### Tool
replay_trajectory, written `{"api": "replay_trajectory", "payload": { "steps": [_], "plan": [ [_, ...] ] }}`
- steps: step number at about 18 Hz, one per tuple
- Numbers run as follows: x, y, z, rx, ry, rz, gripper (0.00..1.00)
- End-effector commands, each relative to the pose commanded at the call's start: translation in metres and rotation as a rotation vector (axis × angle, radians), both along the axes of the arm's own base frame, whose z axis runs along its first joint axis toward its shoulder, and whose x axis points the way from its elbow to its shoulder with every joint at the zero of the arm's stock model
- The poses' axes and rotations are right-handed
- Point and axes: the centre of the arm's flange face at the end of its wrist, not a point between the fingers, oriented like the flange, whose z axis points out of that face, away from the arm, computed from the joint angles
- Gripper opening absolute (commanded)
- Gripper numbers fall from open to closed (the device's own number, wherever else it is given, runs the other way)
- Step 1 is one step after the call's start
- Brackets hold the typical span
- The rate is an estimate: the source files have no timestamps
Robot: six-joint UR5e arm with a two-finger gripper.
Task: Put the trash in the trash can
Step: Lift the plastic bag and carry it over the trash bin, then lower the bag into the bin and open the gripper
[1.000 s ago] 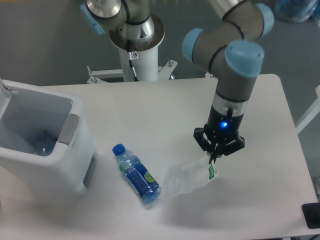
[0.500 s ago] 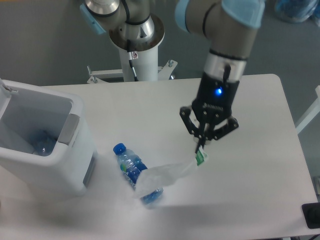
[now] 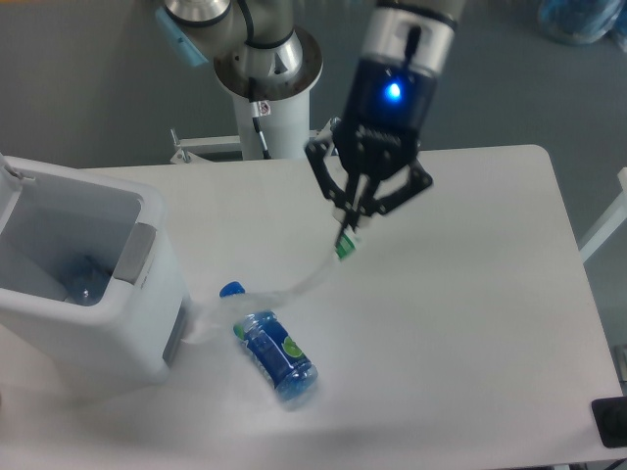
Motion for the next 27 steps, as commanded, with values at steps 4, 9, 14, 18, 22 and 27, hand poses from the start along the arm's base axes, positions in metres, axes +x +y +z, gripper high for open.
{"api": "replay_trajectory", "payload": {
  "steps": [4, 9, 14, 18, 22, 27],
  "plan": [
    [0.045, 0.008, 0.019, 0.021, -0.020, -0.025, 0.10],
    [0.110, 0.022, 0.019, 0.016, -0.033, -0.104, 0.10],
    [0.134, 0.028, -0.011, -0.036, -0.049, -0.141, 0.10],
    [0.155, 0.040, -0.037, -0.108, -0.026, -0.169, 0.10],
    [0.168, 0.047, -0.044, -0.135, -0.014, -0.186, 0.10],
    [0.186, 0.065, -0.064, -0.202, 0.022, -0.217, 0.10]
  ]
}}
